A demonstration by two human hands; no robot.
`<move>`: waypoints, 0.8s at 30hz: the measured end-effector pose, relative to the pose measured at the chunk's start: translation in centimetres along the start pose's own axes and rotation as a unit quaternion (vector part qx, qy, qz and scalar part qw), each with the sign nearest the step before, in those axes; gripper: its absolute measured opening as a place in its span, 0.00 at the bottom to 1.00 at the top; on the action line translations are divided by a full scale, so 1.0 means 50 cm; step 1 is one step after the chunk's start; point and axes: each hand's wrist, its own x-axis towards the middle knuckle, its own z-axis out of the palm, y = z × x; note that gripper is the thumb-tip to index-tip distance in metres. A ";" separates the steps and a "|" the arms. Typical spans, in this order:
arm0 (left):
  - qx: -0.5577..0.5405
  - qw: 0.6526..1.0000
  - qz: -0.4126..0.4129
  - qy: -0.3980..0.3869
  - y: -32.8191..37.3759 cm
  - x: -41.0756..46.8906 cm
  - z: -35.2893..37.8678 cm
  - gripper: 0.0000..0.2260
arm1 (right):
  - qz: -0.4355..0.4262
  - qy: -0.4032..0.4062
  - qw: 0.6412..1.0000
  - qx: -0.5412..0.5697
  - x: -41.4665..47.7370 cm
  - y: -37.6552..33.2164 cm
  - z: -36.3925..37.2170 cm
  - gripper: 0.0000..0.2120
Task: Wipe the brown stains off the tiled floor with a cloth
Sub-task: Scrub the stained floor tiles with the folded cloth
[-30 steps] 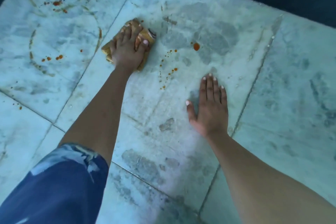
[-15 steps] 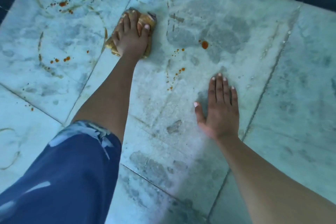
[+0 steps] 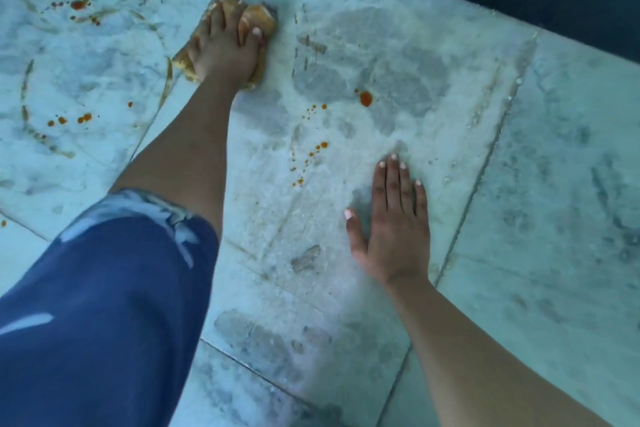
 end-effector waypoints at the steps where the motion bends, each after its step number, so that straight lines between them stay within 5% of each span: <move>1: 0.016 1.000 0.022 -0.011 0.022 0.006 0.007 0.26 | 0.002 0.000 1.000 0.001 -0.001 0.001 0.000 0.36; 7: 0.055 0.958 0.279 -0.044 -0.025 -0.135 0.033 0.29 | 0.004 0.000 1.000 0.009 0.001 -0.001 -0.001 0.36; 13: 0.029 0.997 0.072 -0.004 -0.021 -0.013 0.006 0.26 | 0.000 -0.008 1.000 0.009 0.001 0.000 -0.001 0.37; 15: 0.025 0.998 0.061 -0.021 0.039 0.035 0.010 0.25 | 0.001 -0.012 1.000 0.012 -0.001 -0.001 -0.002 0.37; 20: 0.039 0.969 0.237 -0.058 0.151 -0.030 0.059 0.27 | 0.004 -0.011 1.000 0.012 -0.001 -0.002 -0.002 0.36; 24: 0.046 0.920 0.386 -0.049 0.060 -0.102 0.057 0.29 | 0.001 -0.007 1.000 0.017 -0.001 -0.002 -0.003 0.36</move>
